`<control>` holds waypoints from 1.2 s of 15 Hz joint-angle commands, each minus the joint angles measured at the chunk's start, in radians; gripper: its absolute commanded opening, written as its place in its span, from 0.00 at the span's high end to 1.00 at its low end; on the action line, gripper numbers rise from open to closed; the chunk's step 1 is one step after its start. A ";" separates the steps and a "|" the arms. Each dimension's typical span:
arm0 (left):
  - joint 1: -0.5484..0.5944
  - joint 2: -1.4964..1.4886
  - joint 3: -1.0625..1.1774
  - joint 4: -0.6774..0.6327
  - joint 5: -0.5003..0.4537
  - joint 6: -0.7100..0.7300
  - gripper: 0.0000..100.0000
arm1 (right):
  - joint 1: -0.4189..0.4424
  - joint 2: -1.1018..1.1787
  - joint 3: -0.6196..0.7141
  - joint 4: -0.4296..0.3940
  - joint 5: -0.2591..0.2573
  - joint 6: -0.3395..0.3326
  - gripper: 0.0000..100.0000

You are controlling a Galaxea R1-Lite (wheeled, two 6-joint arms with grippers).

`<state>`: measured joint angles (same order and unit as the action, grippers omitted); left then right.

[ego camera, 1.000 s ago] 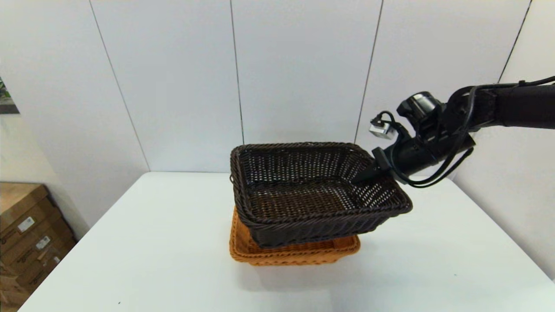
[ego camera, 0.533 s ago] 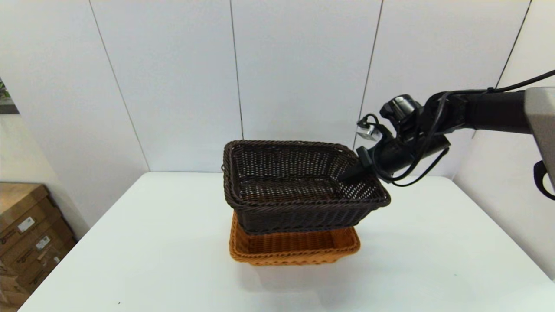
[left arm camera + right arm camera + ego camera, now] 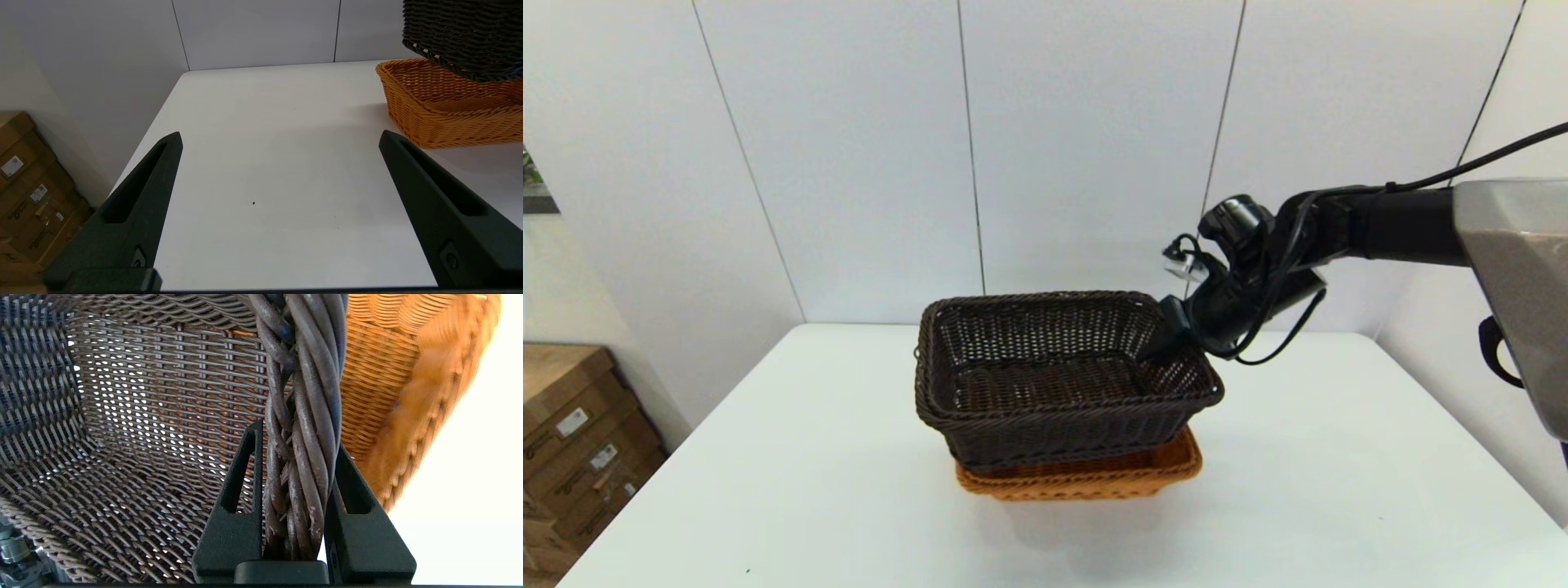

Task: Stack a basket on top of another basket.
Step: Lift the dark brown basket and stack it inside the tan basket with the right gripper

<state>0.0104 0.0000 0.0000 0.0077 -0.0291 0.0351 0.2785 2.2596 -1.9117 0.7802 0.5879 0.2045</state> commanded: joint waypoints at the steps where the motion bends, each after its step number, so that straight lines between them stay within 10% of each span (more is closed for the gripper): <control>1: 0.000 -0.002 0.002 0.000 0.000 0.000 0.00 | -0.005 0.028 -0.029 -0.010 -0.005 0.030 1.00; 5: 0.000 -0.002 0.002 0.000 0.000 0.000 0.00 | -0.010 0.038 -0.029 -0.030 -0.085 0.036 1.00; 18: 0.000 -0.002 0.002 0.000 0.000 0.000 0.00 | -0.025 0.067 -0.026 -0.025 -0.089 0.038 1.00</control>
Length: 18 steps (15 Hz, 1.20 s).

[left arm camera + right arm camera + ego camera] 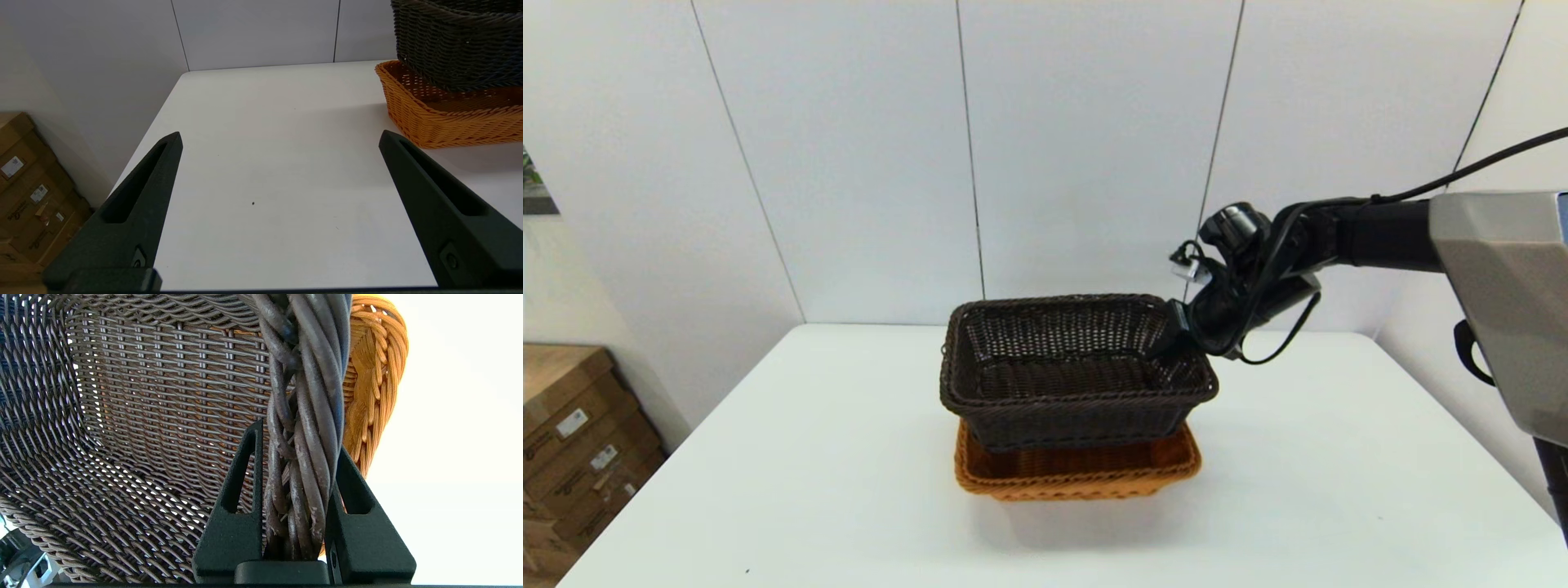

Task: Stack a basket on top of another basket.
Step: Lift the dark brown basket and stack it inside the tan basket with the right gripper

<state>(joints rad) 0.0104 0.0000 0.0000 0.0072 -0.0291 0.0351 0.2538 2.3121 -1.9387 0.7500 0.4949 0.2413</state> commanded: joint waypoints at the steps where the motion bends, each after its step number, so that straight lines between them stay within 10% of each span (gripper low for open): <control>1: 0.000 -0.002 0.002 0.000 0.000 0.000 0.00 | -0.001 0.016 0.001 0.005 0.004 0.001 1.00; 18: 0.000 -0.002 0.002 0.000 0.000 0.000 0.00 | -0.019 0.058 0.001 0.005 0.004 0.029 1.00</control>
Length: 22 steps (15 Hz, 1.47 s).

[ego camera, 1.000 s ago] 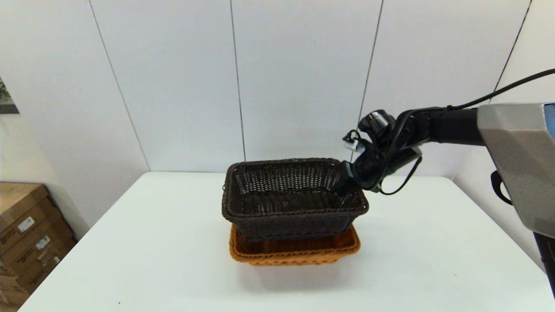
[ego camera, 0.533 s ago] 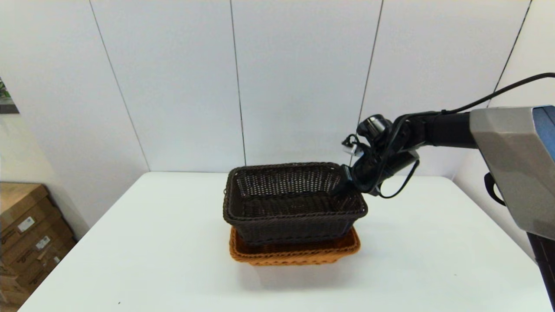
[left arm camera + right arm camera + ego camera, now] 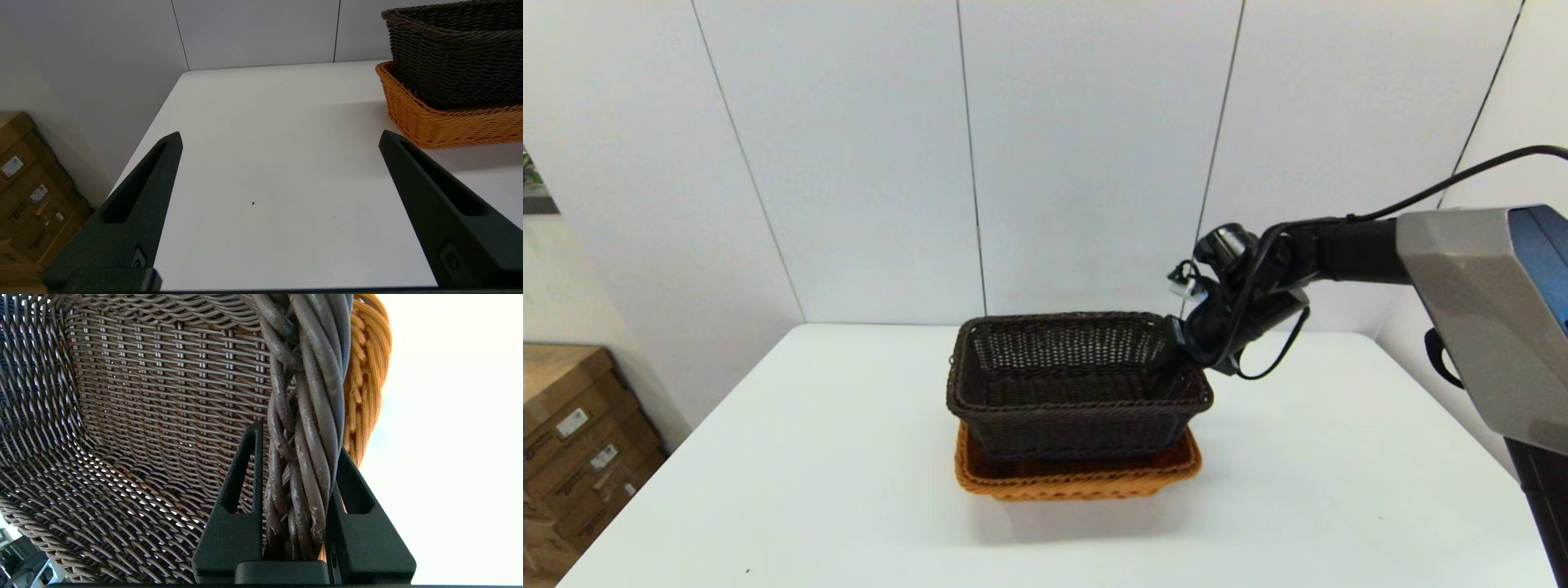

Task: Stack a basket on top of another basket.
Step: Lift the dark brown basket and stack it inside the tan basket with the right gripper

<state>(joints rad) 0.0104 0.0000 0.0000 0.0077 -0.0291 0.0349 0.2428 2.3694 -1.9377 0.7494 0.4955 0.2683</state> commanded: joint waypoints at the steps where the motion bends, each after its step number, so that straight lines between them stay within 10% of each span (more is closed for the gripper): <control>1: 0.000 -0.002 0.002 0.000 0.000 0.000 0.00 | -0.010 0.001 0.000 0.005 0.003 0.002 1.00; 7: 0.000 -0.002 0.002 0.000 0.000 0.000 0.00 | -0.020 0.002 0.000 0.005 0.005 -0.001 1.00; 8: 0.000 -0.002 0.002 0.000 0.000 0.000 0.00 | -0.023 0.002 0.000 0.007 0.005 -0.006 0.00; 22: 0.000 -0.002 0.002 0.000 0.000 0.000 0.00 | -0.023 -0.004 -0.001 0.007 0.005 -0.003 0.00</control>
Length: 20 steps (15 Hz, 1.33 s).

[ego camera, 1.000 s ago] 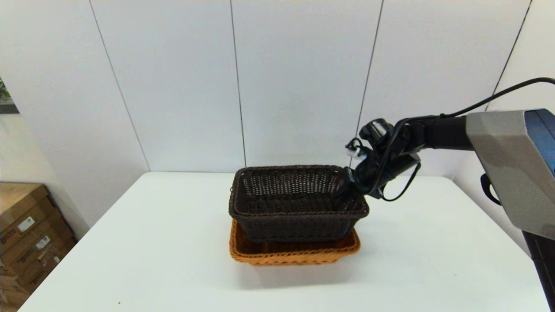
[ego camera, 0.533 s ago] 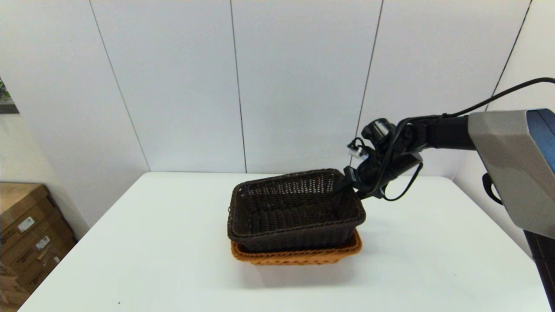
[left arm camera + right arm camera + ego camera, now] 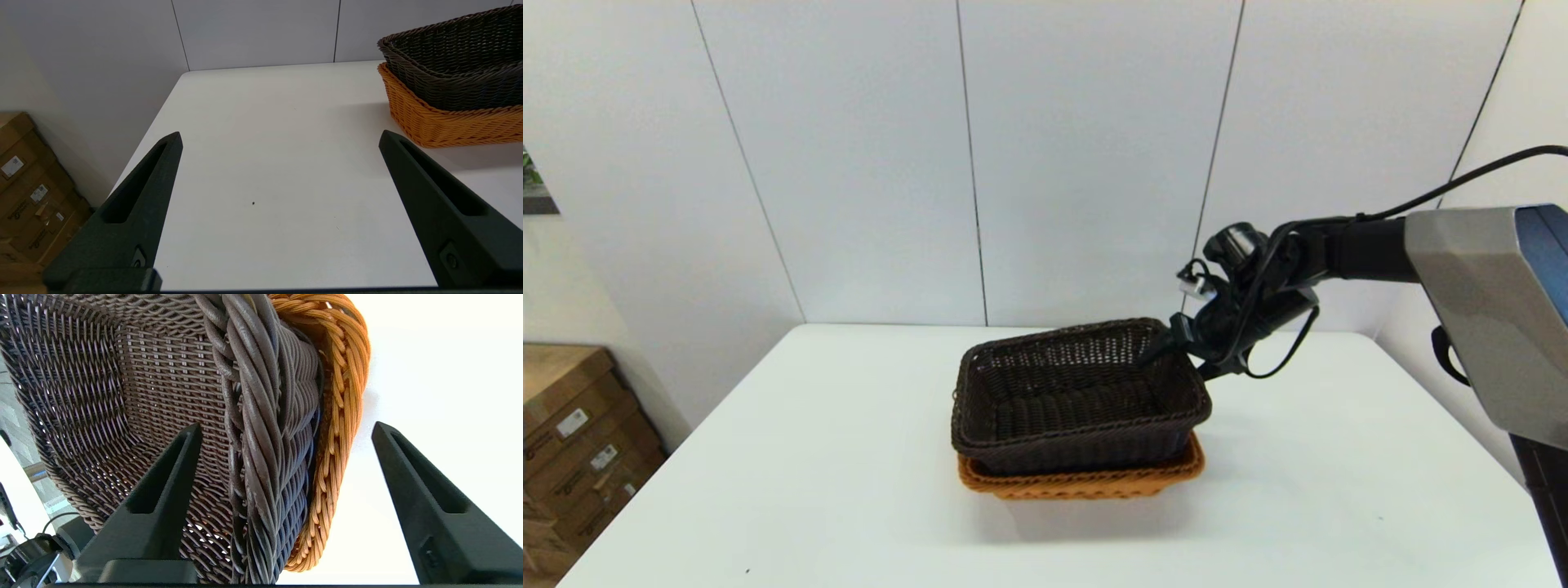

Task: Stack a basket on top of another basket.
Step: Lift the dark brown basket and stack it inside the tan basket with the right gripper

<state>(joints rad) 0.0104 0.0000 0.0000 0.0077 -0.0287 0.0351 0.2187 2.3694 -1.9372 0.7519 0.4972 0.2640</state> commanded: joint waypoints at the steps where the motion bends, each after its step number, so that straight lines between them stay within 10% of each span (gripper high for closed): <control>1: 0.000 -0.002 0.002 0.000 0.000 0.000 0.00 | 0.001 -0.004 -0.002 0.004 0.003 0.001 0.00; 18: 0.000 -0.002 0.002 -0.002 0.000 0.000 0.00 | -0.007 -0.005 0.000 0.003 0.003 0.004 0.00; 19: 0.000 -0.002 0.002 0.000 0.000 0.000 0.00 | -0.007 -0.005 0.000 0.003 0.003 0.003 1.00; 20: 0.000 -0.002 0.002 0.000 0.000 0.000 0.00 | -0.007 -0.005 -0.002 0.003 0.003 0.003 1.00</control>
<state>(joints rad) 0.0104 0.0000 0.0000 0.0072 -0.0287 0.0349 0.2106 2.3645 -1.9383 0.7509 0.4968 0.2655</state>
